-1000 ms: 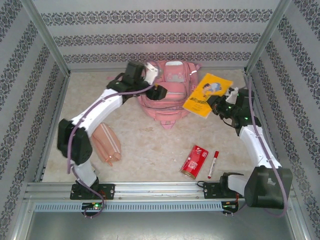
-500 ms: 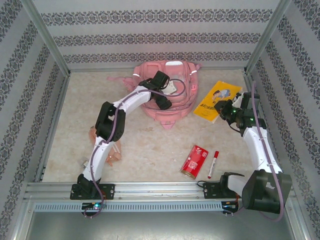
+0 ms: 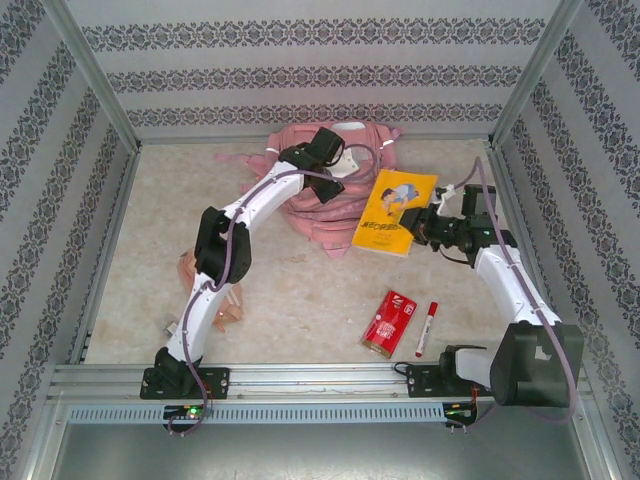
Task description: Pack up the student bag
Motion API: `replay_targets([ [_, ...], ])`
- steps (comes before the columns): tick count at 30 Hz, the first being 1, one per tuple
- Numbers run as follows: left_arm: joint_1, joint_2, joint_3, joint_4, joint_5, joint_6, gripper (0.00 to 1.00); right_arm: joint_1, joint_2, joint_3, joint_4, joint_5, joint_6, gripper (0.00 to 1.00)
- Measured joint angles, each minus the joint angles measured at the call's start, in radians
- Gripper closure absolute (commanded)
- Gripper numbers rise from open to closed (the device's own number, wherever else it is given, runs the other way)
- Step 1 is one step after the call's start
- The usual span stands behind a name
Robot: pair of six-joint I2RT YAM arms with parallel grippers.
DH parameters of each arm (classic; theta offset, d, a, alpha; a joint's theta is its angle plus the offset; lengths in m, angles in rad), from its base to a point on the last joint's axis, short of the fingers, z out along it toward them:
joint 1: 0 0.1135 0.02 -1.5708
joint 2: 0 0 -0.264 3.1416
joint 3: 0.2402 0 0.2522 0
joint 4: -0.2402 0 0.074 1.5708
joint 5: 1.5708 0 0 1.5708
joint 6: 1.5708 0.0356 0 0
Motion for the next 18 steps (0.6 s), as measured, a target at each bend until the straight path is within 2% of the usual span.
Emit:
replay_targets([
  [4,0.003,-0.061,0.061,0.013,-0.050,-0.029,1.00,0.064,0.012,-0.016,0.040,-0.077,0.013,0.97],
  [9,0.009,-0.117,0.119,0.034,-0.126,-0.069,1.00,0.091,0.043,-0.039,0.123,-0.096,0.065,1.00],
  [13,0.009,-0.135,0.119,0.039,-0.159,-0.096,1.00,0.117,0.161,-0.039,0.194,-0.089,0.108,1.00],
  [18,0.005,-0.135,0.119,0.039,-0.159,-0.106,1.00,0.202,0.311,0.001,0.255,-0.064,0.159,1.00],
])
